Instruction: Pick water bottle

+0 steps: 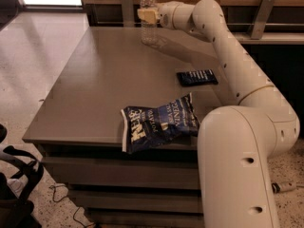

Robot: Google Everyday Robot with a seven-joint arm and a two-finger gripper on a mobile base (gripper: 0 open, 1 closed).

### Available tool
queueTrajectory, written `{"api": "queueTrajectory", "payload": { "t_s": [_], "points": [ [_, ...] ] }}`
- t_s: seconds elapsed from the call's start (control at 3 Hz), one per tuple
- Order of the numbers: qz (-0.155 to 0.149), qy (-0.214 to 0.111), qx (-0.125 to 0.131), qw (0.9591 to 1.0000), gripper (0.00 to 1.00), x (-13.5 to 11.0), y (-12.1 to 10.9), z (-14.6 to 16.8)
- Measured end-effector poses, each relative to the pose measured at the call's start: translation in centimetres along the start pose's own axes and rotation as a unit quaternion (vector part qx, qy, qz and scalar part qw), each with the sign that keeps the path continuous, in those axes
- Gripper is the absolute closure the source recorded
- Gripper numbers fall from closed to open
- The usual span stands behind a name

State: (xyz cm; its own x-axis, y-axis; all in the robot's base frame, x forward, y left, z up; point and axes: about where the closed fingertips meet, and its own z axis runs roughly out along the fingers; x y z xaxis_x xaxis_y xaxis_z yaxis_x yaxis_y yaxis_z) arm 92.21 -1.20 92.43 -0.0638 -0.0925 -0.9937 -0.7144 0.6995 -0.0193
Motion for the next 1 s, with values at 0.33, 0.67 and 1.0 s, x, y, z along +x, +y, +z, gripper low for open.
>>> {"api": "queueTrajectory", "payload": {
  "t_s": [0.33, 0.67, 1.0],
  "points": [
    [0.001, 0.001, -0.002, 1.0000, 0.86, 0.11, 0.23, 0.27],
    [0.001, 0.001, -0.004, 1.0000, 1.00, 0.21, 0.44, 0.52],
    [0.001, 0.001, -0.004, 1.0000, 1.00, 0.22, 0.45, 0.52]
  ]
}}
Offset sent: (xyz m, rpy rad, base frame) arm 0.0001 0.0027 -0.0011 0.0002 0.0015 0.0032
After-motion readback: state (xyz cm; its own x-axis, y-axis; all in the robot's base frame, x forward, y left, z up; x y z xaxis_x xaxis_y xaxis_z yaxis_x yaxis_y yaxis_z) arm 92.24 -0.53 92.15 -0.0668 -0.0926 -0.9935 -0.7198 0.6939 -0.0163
